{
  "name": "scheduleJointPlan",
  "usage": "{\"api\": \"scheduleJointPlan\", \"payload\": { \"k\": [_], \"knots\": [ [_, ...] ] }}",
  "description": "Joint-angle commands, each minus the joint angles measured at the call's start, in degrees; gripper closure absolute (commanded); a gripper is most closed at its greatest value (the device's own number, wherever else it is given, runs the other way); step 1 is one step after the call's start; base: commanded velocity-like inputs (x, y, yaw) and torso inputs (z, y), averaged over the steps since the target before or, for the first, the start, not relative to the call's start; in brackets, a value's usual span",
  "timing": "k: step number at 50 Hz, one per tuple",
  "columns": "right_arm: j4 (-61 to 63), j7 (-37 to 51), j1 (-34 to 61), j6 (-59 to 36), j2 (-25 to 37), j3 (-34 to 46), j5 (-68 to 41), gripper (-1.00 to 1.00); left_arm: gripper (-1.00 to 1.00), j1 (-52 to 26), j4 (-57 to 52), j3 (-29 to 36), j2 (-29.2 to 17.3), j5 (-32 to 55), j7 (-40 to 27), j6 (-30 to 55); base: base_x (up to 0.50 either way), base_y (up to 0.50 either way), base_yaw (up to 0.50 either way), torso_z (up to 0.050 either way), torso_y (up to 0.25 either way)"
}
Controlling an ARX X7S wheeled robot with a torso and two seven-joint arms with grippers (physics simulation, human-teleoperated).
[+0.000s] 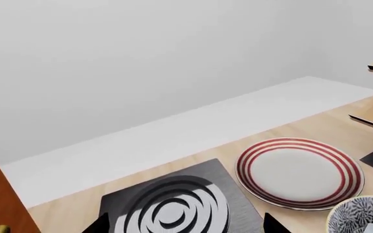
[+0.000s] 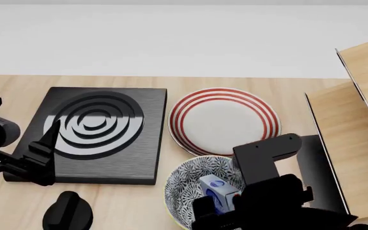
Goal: Pick up the cream cheese and put it in the bowl.
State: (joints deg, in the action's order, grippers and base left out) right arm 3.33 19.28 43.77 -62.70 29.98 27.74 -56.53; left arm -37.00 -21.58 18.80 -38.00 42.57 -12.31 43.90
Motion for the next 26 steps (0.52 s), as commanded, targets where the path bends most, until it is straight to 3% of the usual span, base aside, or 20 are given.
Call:
{"api": "scheduleJointPlan", "payload": {
  "k": [1,20,26],
  "knots": [
    [7.47,5.58,0.23,-4.03,1.52,-3.50,-4.73,-1.00,-1.00,0.26,-0.71,-0.20,-0.23,0.16,-0.45,-0.05,0.00,0.00,0.00,0.000,0.000],
    [22.67,21.82,0.85,-12.56,3.82,-13.83,-23.28,-1.00,-1.00,1.85,-3.42,-2.20,-1.84,2.40,-1.37,0.44,0.00,0.00,0.00,0.000,0.000],
    [25.02,23.12,0.05,-12.84,4.10,-13.51,-24.55,-1.00,-1.00,2.23,-3.32,-2.00,-1.73,2.04,-1.45,0.03,0.00,0.00,0.00,0.000,0.000]
  ]
}}
